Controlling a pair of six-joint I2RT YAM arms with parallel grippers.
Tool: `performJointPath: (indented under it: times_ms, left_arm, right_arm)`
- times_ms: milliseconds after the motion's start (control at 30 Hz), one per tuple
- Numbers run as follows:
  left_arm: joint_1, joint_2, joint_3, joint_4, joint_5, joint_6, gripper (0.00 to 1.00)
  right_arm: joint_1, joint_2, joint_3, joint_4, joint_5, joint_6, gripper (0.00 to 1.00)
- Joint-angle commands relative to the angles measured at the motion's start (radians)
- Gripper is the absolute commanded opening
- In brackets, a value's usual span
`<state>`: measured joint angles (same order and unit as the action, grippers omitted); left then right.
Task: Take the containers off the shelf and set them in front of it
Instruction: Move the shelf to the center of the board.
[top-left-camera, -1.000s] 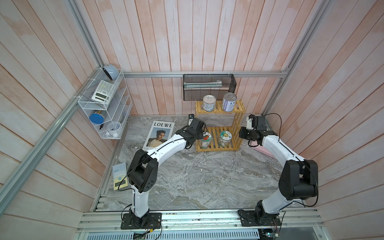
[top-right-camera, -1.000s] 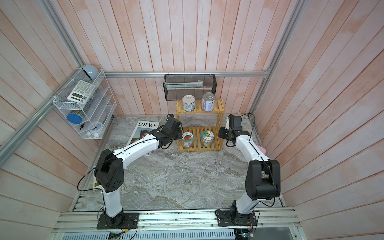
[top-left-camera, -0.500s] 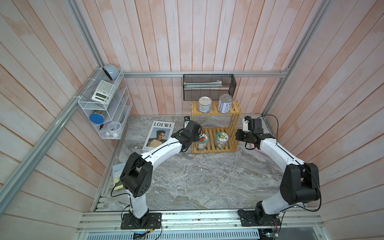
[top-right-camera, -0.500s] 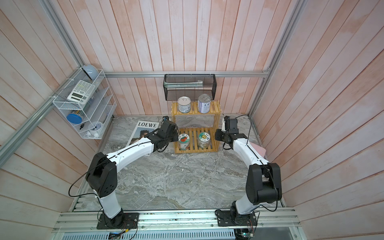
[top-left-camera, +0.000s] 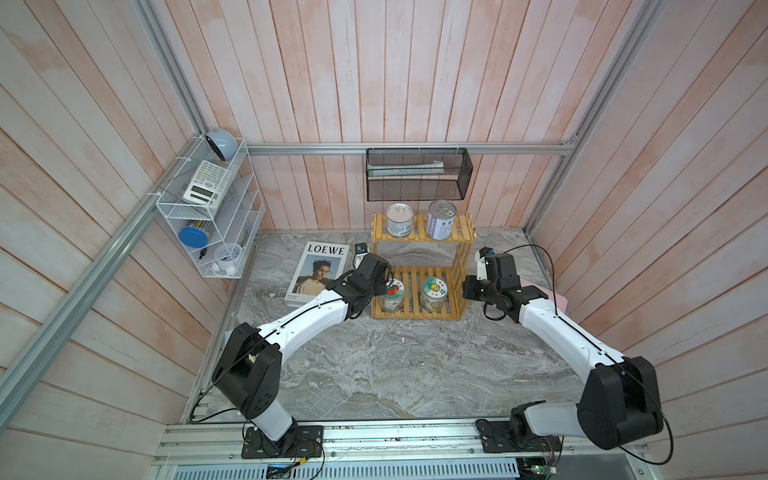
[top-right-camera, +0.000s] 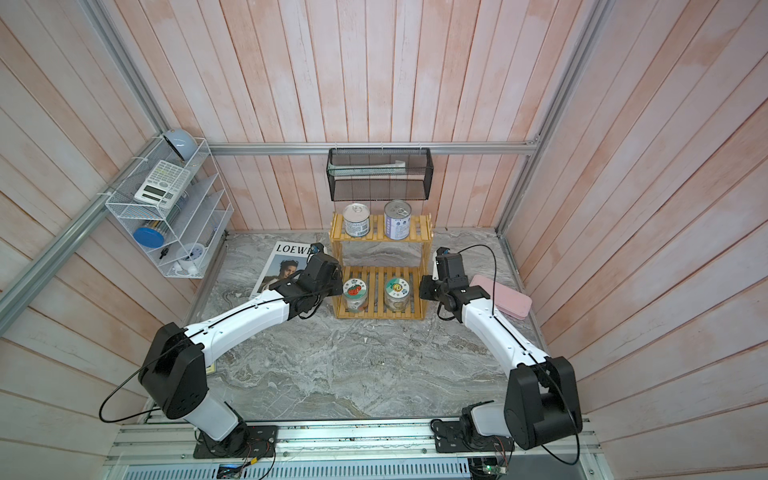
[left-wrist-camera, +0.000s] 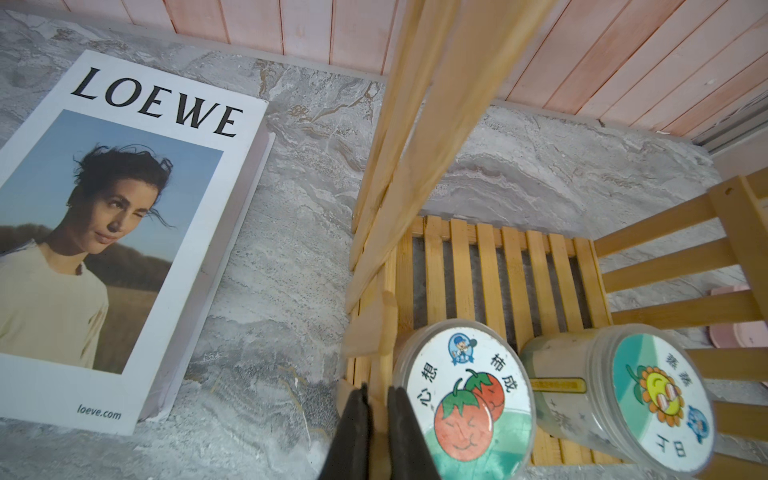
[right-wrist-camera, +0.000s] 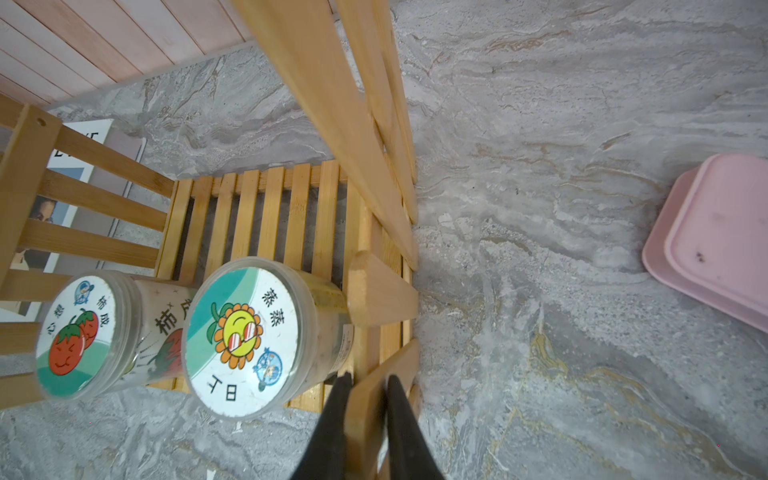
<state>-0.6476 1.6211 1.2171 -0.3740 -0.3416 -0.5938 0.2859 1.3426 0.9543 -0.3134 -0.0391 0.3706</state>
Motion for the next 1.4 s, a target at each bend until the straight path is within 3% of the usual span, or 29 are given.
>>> performJointPath:
  times_ms: [0, 400, 1133, 1367]
  left_arm:
    - [0.042, 0.006, -0.088, -0.195, -0.061, -0.064, 0.00]
    - [0.031, -0.096, -0.249, -0.179, -0.022, -0.127, 0.00]
    - [-0.032, -0.200, -0.310, -0.243, -0.053, -0.189, 0.00]
    - [-0.032, -0.175, -0.306, -0.244, -0.071, -0.179, 0.00]
  right_arm:
    - [0.018, -0.053, -0.024, -0.084, -0.009, 0.062, 0.00]
    - [0.044, -0.103, -0.065, -0.107, 0.016, 0.067, 0.00]
    - [0.053, -0.167, -0.061, -0.179, 0.050, 0.050, 0.00]
    - [0.054, -0.152, -0.072, -0.168, 0.039, 0.057, 0.00]
